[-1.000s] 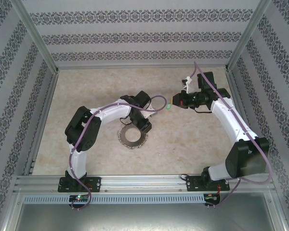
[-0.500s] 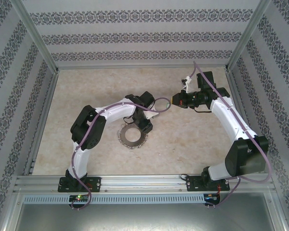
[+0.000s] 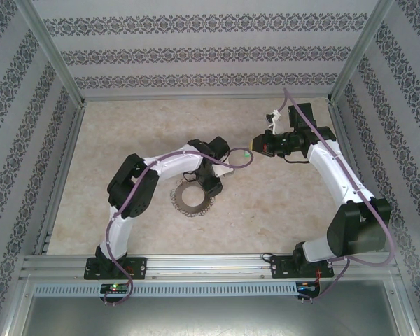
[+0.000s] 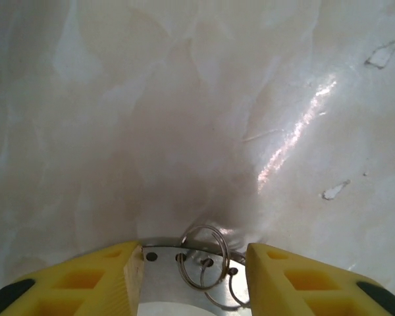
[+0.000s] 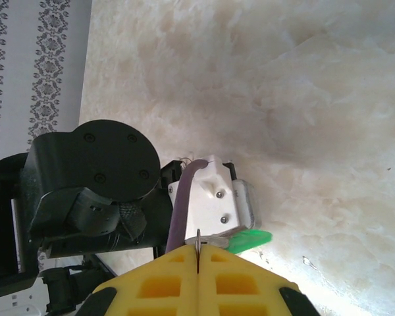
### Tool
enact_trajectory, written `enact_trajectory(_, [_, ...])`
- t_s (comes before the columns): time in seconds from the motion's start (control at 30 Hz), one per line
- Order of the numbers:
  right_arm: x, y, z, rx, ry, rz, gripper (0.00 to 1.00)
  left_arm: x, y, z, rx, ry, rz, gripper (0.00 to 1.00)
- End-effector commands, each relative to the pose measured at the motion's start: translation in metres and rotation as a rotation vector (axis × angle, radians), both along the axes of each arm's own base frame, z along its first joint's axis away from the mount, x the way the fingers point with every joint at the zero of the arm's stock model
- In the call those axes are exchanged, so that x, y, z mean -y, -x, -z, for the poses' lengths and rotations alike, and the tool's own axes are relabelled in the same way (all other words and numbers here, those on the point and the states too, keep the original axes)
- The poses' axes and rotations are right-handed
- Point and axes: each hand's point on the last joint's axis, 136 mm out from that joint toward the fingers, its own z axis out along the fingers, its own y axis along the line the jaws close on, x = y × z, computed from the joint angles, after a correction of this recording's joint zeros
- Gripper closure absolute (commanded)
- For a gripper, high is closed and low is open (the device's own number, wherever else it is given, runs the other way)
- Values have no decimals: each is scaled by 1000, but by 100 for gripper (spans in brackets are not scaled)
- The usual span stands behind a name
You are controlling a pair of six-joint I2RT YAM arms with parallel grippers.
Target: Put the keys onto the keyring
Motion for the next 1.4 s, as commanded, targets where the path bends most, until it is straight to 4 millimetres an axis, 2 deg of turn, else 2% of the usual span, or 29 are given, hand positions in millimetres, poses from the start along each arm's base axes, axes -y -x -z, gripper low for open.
enact_trajectory(0.0, [-1, -1, -11, 26, -13, -19, 100, -5, 3, 3, -11, -57, 27, 57])
enact_trajectory(0.23, [1, 0, -13, 29, -12, -15, 100, -11, 0, 7, 6, -92, 35, 62])
enact_trajectory(0.5, [1, -3, -16, 37, -14, -16, 100, -10, 0, 5, 7, -91, 35, 81])
enact_trajectory(0.73, [0, -4, -14, 34, -15, -18, 100, -7, 6, -7, -12, -48, 27, 100])
enact_trajectory(0.83, [1, -3, -14, 36, -13, -15, 100, -3, 12, -19, -35, 10, 7, 100])
enact_trajectory(0.93, [0, -2, -12, 34, -15, -15, 100, -4, 12, -37, -38, 81, -33, 100])
enact_trajectory(1.13, [-2, 0, -11, 32, -32, -22, 100, -12, 1, -98, 28, 307, -122, 100])
enact_trajectory(1.23, [-9, -2, -21, 56, -83, -49, 100, -20, 1, -127, 76, 372, -116, 100])
enact_trajectory(1.37, [-34, 1, -47, 107, -173, -160, 100, -23, -1, -178, 217, 541, -94, 100])
